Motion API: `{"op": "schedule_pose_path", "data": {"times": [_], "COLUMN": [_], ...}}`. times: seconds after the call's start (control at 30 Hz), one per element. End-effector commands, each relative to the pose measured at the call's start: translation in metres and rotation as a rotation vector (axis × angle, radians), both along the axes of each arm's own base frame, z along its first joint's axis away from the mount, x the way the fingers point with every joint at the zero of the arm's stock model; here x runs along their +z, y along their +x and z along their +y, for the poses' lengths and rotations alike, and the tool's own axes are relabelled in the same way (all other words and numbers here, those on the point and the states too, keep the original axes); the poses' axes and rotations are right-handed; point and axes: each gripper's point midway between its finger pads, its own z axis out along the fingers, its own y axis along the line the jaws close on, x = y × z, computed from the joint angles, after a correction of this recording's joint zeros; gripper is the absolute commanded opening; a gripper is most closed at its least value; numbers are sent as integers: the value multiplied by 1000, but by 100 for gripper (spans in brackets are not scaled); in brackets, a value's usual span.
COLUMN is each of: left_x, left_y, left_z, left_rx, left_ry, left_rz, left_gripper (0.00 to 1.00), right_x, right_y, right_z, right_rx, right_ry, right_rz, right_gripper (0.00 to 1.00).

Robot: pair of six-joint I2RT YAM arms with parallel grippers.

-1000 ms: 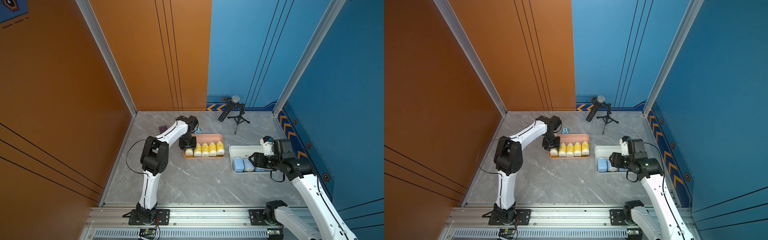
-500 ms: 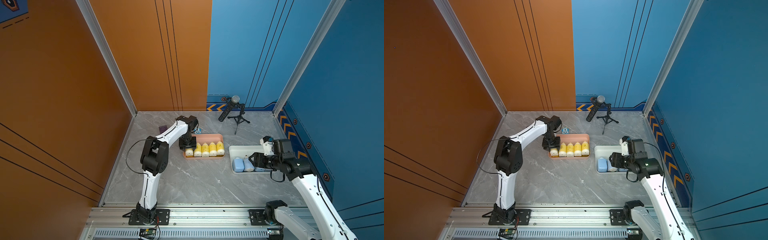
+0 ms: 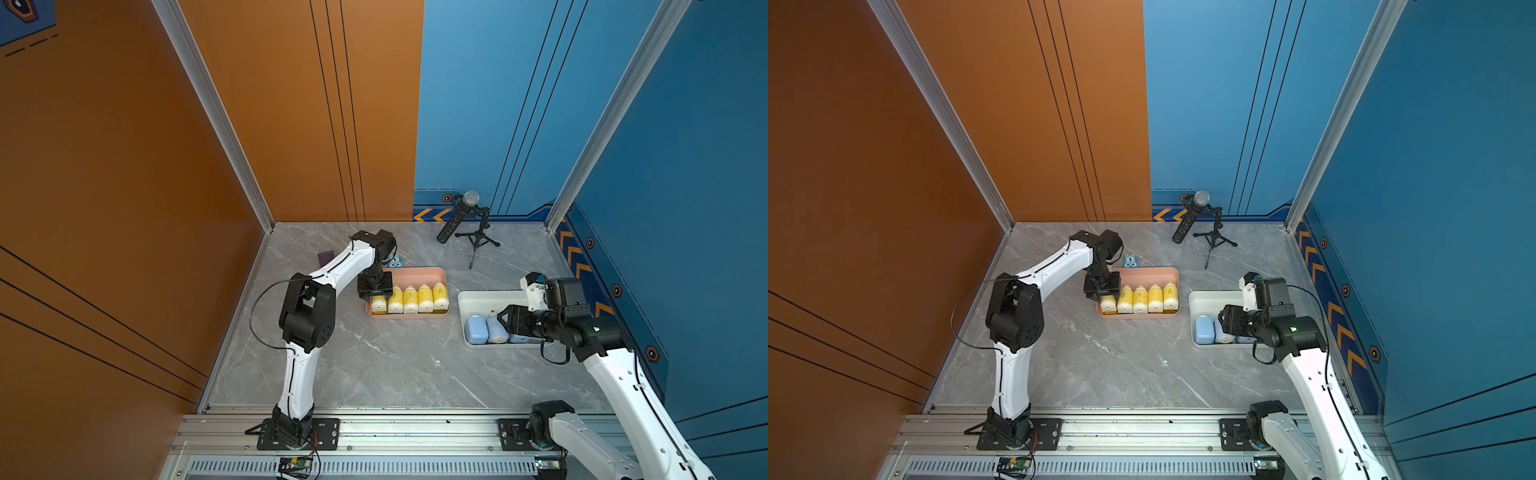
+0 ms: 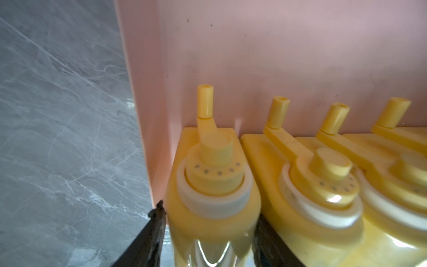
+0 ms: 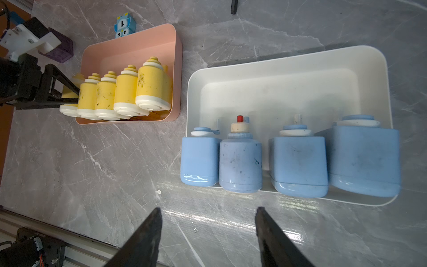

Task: Place the pencil sharpeners by color into the storage box
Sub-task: Place the pencil sharpener in the storage box.

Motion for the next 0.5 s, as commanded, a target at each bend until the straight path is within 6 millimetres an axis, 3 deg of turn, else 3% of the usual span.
{"op": "schedule_pose_path", "data": {"times": [0.0, 0.47], "left_x": [27, 55], "left_y": [2, 0], "left_z": [-3, 2], "left_rx": [5, 5], "left_ry": [-14, -20], "left_rz": [-64, -139], "left_gripper": [59, 62], "right_x": [3, 2], "right_y": [-5, -3], "right_z": [-1, -3], "right_rx": [11, -1], "right_ry": [-3, -14], "right_rz": [-1, 4], "right_gripper": [65, 65]}}
